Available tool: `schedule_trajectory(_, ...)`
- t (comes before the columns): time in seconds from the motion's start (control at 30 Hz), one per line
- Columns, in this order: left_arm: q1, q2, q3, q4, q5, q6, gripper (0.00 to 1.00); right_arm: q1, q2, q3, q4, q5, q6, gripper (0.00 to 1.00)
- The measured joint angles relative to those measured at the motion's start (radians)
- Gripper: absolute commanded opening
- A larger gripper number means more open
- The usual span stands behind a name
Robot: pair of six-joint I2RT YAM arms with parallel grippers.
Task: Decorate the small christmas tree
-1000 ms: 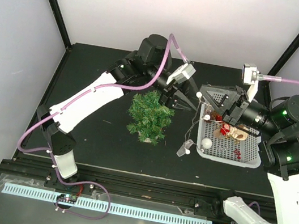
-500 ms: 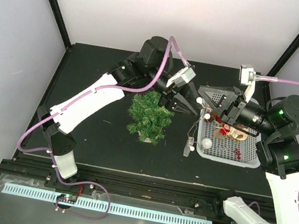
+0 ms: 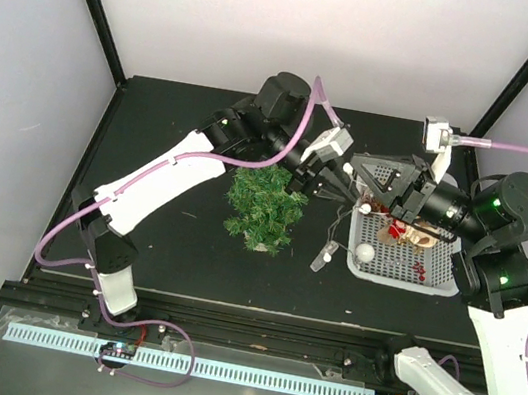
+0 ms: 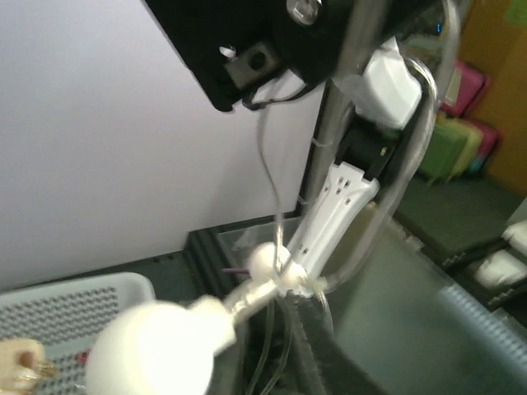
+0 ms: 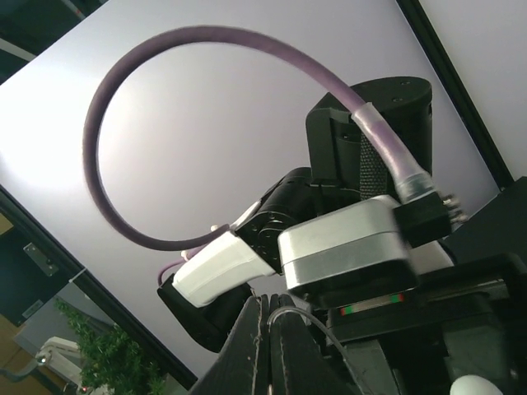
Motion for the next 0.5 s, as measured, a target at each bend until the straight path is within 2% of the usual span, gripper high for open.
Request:
schedule_trajectory(0.07,-0.004,0.004,0.008,0.005,0.006,-0.005,0.02,0.0,-0.005,-0.009,0.007,-0.002,0.002,0.01)
schedule_trajectory(0.33,-0.023,0.006,0.058,-0.044,-0.026,0.053,0.02,0.0,-0.009,-0.019,0.012,-0.003,-0.001,0.01)
schedule_trajectory(0.43,-0.023,0.006,0.089,-0.123,-0.12,0.13,0.02,0.0,-0.013,-0.019,0.003,-0.003,-0.016,0.04)
schedule_trajectory(0.5,-0.023,0.006,0.122,-0.179,-0.213,0.187,0.02,0.0,-0.019,-0.021,-0.006,-0.003,-0.031,0.12)
